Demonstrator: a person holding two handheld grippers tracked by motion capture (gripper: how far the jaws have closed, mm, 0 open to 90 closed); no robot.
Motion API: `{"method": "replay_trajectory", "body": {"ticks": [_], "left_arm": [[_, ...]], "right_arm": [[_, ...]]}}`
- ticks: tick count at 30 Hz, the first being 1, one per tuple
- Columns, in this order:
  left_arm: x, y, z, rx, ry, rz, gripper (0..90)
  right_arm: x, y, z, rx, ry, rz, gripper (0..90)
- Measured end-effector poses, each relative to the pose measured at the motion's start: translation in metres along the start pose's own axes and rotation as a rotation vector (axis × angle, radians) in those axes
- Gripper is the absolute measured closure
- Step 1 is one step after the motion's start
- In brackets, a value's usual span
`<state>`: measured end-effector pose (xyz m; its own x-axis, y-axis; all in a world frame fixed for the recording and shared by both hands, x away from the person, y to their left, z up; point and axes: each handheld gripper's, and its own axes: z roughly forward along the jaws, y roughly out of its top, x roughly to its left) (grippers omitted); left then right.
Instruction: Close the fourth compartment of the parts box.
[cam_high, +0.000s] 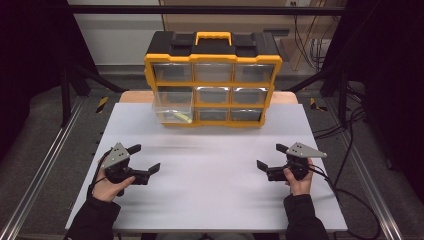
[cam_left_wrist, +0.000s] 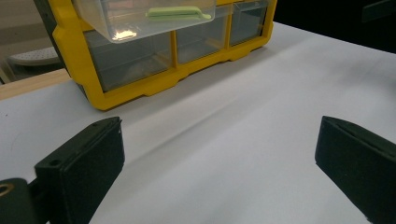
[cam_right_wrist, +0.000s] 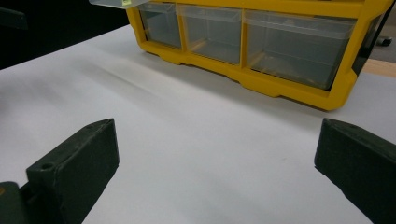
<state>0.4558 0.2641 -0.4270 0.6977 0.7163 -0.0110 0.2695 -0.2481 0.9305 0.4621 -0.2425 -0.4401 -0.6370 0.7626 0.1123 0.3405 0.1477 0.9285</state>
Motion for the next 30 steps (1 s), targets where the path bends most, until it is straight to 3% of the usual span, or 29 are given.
{"method": "replay_trajectory", "body": {"ticks": [20, 30], "left_arm": [[-0.001, 0.019, 0.005, 0.020, -0.014, 0.011, 2.3], [-0.003, 0.029, 0.017, 0.030, -0.006, 0.020, 5.8]], "right_arm": [[-0.006, -0.007, -0.008, -0.001, -0.008, 0.015, 0.4], [-0.006, -0.008, -0.009, 0.005, -0.016, 0.014, 0.4]]}}
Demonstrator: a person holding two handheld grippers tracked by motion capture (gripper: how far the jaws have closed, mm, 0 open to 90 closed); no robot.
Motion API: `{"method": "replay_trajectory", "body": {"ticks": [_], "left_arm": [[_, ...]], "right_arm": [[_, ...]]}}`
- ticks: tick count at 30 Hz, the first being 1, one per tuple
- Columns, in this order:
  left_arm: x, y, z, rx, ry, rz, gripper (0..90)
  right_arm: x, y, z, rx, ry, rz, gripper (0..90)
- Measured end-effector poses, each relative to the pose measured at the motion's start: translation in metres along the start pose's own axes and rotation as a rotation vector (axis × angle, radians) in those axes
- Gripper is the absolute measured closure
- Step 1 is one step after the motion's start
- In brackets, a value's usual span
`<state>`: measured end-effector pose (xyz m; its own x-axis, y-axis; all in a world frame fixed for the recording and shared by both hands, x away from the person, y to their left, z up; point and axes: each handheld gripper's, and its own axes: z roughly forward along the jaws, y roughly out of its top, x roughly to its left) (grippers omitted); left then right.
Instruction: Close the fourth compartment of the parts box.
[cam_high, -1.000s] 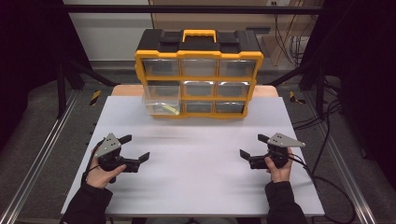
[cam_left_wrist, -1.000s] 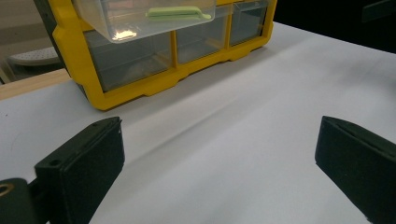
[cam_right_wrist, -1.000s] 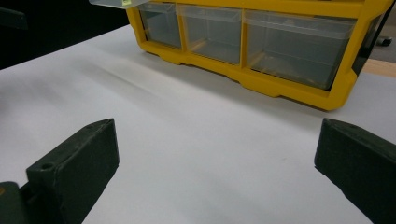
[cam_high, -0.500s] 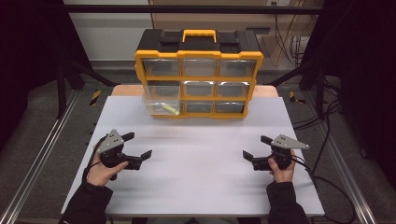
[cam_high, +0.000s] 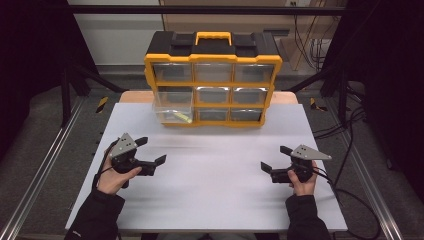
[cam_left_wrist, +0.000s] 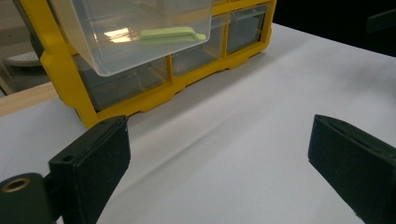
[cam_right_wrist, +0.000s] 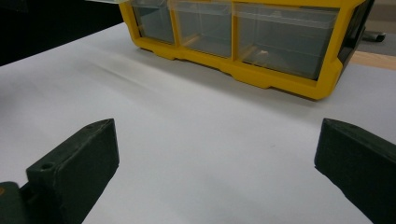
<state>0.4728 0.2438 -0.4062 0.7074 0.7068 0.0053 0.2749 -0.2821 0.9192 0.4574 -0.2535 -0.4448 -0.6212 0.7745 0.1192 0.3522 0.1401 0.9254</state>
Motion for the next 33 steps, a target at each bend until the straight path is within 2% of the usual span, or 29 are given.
{"method": "replay_trajectory", "body": {"ticks": [8, 13, 25, 30, 33], "left_arm": [[0.000, 0.010, 0.005, 0.002, 0.036, 0.010, 16.1], [0.002, 0.012, 0.005, -0.001, 0.033, -0.008, 24.3], [0.005, 0.016, 0.005, -0.012, 0.067, -0.006, 41.4], [0.005, 0.020, 0.006, -0.015, 0.070, -0.025, 51.0], [0.005, 0.022, 0.007, -0.009, 0.074, -0.012, 54.5]], "right_arm": [[-0.001, 0.000, -0.001, -0.003, -0.004, -0.001, 0.4], [-0.002, -0.001, -0.002, -0.005, -0.006, 0.007, 0.4], [-0.003, -0.001, -0.004, -0.005, -0.010, 0.004, 0.4], [-0.003, -0.002, -0.004, -0.004, -0.010, 0.005, 0.4], [-0.003, -0.002, -0.005, -0.005, -0.010, 0.005, 0.4]]}}
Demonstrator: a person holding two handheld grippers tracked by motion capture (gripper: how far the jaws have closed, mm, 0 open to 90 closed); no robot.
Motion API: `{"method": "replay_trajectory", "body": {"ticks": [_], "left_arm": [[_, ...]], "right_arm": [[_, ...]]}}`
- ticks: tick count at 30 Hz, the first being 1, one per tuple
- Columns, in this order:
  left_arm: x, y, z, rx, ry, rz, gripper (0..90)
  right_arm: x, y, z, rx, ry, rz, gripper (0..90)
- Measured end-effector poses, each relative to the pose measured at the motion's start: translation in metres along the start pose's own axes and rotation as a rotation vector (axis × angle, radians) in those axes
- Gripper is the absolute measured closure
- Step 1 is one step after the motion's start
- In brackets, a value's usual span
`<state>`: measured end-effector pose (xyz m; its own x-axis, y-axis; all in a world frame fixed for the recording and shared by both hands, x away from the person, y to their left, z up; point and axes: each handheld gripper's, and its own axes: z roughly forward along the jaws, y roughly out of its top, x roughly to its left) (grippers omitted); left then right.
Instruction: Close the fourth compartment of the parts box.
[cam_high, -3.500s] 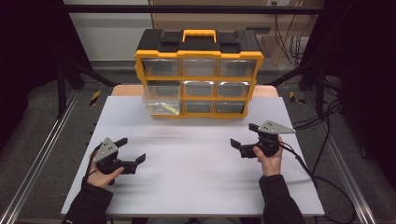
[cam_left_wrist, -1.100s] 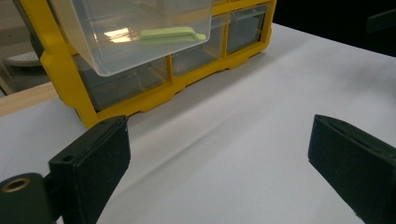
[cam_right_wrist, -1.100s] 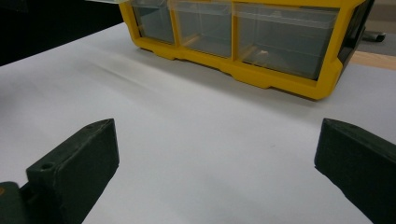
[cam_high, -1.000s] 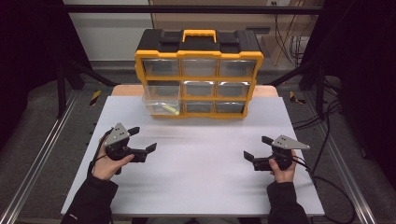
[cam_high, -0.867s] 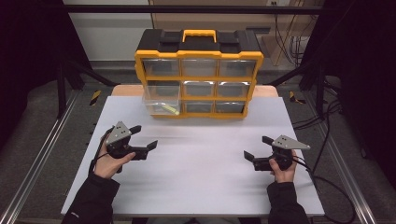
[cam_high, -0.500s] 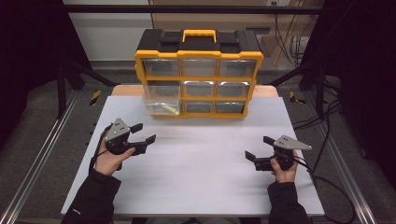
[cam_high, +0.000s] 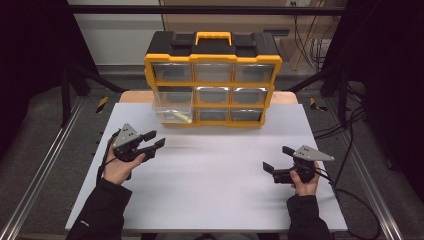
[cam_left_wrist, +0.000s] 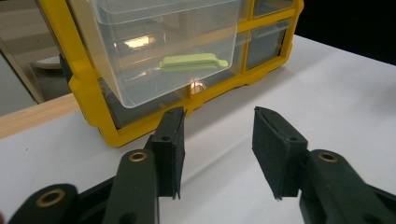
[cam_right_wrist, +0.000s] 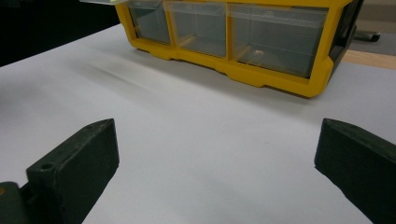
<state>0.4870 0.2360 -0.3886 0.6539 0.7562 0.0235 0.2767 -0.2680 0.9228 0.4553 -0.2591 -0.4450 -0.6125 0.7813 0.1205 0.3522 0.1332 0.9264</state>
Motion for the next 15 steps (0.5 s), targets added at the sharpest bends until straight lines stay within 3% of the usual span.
{"method": "replay_trajectory", "body": {"ticks": [15], "left_arm": [[-0.0003, 0.0099, 0.0053, 0.015, 0.004, -0.005, 70.5]], "right_arm": [[0.0001, -0.0013, 0.0002, 0.005, 0.000, 0.000, 0.4]]}}
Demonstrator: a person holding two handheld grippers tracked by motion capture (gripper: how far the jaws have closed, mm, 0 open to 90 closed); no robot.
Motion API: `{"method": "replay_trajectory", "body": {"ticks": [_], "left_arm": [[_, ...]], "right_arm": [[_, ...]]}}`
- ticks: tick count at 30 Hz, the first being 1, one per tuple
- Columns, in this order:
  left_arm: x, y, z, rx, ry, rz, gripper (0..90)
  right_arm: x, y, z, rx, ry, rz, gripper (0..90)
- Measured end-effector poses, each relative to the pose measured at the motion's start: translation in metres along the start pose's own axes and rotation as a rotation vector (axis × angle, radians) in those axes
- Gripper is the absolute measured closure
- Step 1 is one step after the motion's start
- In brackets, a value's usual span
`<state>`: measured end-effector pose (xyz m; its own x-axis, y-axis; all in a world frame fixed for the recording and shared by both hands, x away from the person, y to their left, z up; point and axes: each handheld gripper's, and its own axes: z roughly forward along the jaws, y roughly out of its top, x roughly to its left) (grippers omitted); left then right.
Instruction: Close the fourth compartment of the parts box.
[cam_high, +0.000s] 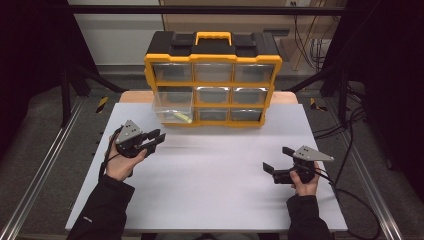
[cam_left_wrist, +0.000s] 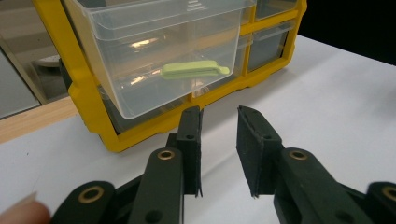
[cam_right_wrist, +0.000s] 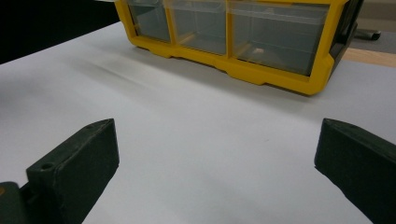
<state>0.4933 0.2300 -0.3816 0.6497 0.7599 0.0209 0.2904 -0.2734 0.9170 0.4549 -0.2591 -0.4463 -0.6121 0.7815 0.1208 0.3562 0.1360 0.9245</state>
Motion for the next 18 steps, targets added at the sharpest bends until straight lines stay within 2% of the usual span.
{"method": "replay_trajectory", "body": {"ticks": [13, 18], "left_arm": [[0.003, 0.010, 0.005, 0.002, 0.003, 0.001, 80.7], [0.003, 0.015, 0.008, 0.010, 0.001, 0.016, 83.7]], "right_arm": [[0.000, -0.001, 0.000, 0.001, -0.002, -0.002, 0.4], [0.000, -0.001, 0.000, 0.002, -0.001, -0.002, 0.4]]}}
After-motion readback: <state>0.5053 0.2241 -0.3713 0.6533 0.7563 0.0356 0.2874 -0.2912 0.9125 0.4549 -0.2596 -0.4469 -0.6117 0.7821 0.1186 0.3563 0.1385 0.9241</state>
